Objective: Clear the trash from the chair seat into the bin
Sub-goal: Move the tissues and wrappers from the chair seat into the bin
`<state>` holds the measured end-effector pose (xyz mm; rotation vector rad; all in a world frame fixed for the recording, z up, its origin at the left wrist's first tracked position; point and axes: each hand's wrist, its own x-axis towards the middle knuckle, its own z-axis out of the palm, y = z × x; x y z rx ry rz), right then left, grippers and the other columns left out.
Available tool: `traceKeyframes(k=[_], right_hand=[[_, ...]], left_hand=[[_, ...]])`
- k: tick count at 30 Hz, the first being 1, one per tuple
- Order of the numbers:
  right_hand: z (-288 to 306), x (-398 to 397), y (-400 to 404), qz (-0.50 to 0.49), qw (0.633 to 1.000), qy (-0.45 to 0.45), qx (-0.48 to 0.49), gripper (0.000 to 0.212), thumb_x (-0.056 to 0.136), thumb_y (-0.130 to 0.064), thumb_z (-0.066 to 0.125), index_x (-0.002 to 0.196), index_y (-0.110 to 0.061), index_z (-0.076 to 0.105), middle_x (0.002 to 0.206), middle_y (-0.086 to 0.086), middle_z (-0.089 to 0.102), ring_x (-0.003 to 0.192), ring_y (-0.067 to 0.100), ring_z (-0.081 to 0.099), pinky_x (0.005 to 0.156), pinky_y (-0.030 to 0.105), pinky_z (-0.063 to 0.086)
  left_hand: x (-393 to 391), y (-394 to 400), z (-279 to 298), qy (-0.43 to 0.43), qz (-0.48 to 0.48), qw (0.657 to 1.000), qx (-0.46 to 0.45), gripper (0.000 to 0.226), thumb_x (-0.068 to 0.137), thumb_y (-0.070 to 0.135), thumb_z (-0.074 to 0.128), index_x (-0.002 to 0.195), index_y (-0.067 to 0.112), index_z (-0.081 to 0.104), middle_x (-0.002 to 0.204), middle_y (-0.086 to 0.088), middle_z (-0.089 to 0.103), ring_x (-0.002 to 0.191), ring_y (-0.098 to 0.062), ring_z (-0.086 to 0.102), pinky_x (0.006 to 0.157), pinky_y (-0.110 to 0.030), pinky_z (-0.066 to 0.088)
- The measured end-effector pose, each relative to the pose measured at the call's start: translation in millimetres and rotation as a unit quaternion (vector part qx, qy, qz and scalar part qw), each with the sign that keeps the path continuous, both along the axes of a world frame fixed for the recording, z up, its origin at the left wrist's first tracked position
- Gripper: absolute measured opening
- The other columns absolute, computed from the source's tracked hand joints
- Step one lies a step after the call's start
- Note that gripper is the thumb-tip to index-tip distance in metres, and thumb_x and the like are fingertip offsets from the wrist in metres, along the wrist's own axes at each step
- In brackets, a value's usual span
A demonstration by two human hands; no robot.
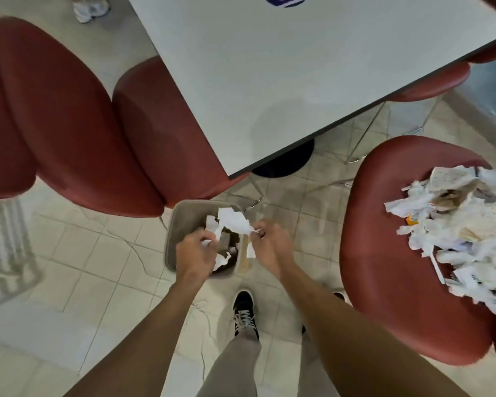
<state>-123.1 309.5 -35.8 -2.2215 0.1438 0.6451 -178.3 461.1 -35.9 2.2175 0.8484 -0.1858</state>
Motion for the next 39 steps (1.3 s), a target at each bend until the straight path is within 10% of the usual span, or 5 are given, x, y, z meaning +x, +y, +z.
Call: traceKeyframes(k=[7, 17, 29, 33, 39], right_hand=[[-8.8, -12.7, 44.0, 0.069, 0.996, 0.049, 0.037, 0.038, 0.086, -0.027, 0.066, 0.122, -0.016, 0.063, 0.111, 0.007, 0.068, 0.099, 0.022, 0.063, 0.088, 0.028, 0.048], [-17.1, 8.6, -44.9, 0.024, 0.994, 0.102, -0.008, 0.038, 0.093, -0.020, 0.055, 0.130, -0.014, 0.053, 0.127, 0.008, 0.058, 0.113, 0.025, 0.058, 0.097, 0.032, 0.047], [-3.8, 17.7, -277.8, -0.147, 0.983, 0.104, -0.018, 0.033, 0.096, -0.012, 0.047, 0.124, 0.005, 0.052, 0.106, 0.014, 0.053, 0.078, -0.013, 0.060, 0.064, 0.002, 0.040], [-7.0, 26.3, -348.1, -0.215, 0.972, 0.074, -0.057, 0.031, 0.090, -0.016, 0.058, 0.119, -0.005, 0.059, 0.108, 0.006, 0.063, 0.103, 0.020, 0.061, 0.078, 0.023, 0.040], [-23.3, 28.8, -432.0, -0.279, 0.956, 0.079, -0.040, 0.033, 0.087, -0.023, 0.061, 0.119, -0.014, 0.062, 0.103, -0.001, 0.065, 0.090, 0.011, 0.057, 0.077, 0.023, 0.040]], left_hand=[[-8.7, 39.5, -9.1, 0.073, -0.009, 0.995, -0.073, 0.022, 0.079, 0.029, 0.074, 0.101, 0.028, 0.068, 0.091, 0.004, 0.064, 0.077, -0.011, 0.057, 0.063, -0.014, 0.038], [17.3, -5.0, -13.5, 0.085, -0.076, 0.989, -0.089, 0.023, 0.083, 0.026, 0.072, 0.106, 0.026, 0.068, 0.102, 0.010, 0.058, 0.096, -0.008, 0.055, 0.086, -0.020, 0.040], [93.1, -192.0, -27.8, 0.088, -0.251, 0.956, -0.124, 0.022, 0.082, 0.020, 0.074, 0.102, 0.027, 0.069, 0.102, 0.001, 0.068, 0.097, -0.016, 0.063, 0.079, -0.024, 0.047], [114.2, -260.6, -28.2, 0.090, -0.315, 0.935, -0.136, 0.022, 0.083, 0.020, 0.072, 0.098, 0.036, 0.067, 0.104, 0.004, 0.064, 0.093, -0.011, 0.061, 0.075, -0.021, 0.046], [144.5, -369.2, -34.8, 0.096, -0.380, 0.910, -0.137, 0.023, 0.080, 0.022, 0.073, 0.096, 0.039, 0.067, 0.107, 0.004, 0.061, 0.090, -0.013, 0.061, 0.081, -0.025, 0.046]])
